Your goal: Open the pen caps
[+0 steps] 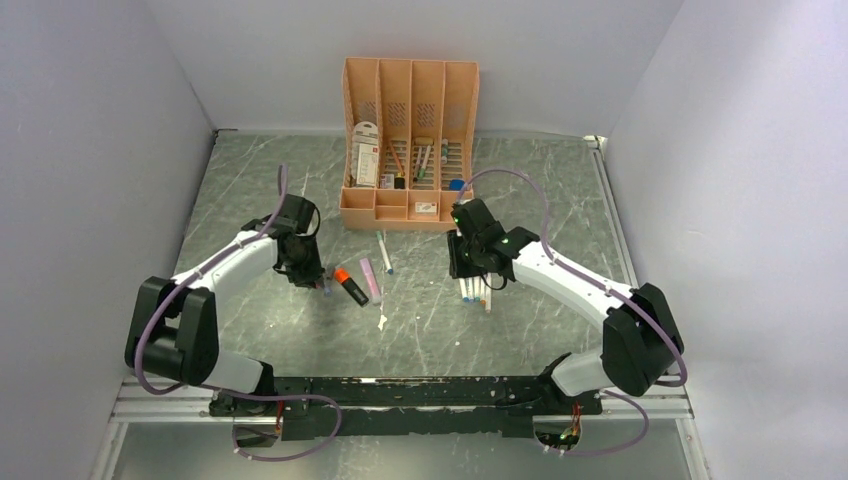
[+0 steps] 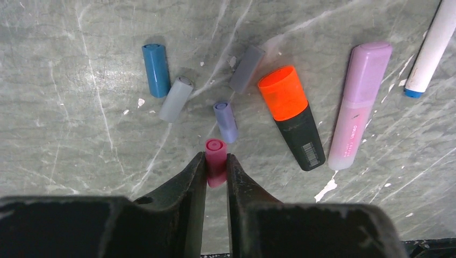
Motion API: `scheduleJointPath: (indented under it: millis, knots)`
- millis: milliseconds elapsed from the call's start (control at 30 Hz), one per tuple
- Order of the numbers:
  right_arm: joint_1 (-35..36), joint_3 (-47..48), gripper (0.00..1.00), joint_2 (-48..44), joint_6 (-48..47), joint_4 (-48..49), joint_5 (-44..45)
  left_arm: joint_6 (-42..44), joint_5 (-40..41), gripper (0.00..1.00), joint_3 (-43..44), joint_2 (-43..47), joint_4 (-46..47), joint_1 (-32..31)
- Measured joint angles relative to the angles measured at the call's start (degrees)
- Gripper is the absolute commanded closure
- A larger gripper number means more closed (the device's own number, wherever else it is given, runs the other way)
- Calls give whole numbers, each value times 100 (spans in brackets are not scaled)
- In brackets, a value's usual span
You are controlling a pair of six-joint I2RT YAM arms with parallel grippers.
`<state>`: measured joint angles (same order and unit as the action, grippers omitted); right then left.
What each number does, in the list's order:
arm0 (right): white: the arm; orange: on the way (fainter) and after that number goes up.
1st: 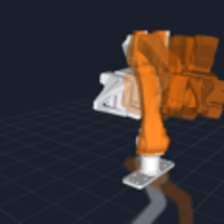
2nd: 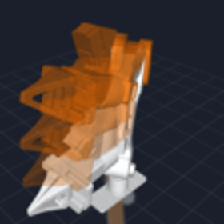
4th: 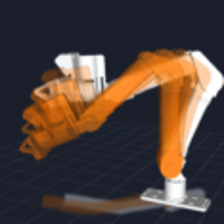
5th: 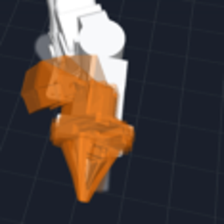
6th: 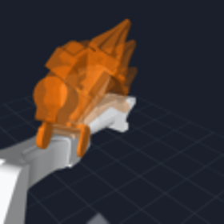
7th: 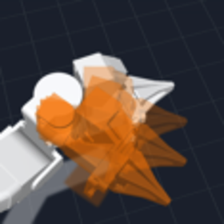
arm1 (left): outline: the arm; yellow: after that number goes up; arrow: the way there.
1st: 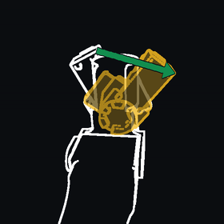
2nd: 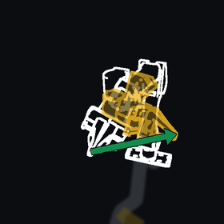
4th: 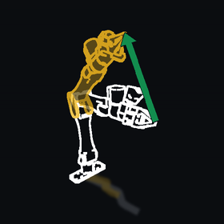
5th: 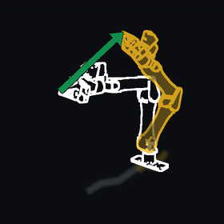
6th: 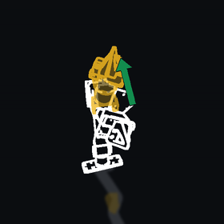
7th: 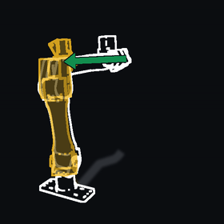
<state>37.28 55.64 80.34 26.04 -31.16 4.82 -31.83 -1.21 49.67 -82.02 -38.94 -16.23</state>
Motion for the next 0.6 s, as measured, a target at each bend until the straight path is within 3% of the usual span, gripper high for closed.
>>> scheduleJointPath:
  millis: [600]
  knots:
    - [2,-144,68,-79,2,44,-273,35,81,59,26,-264,57,0]
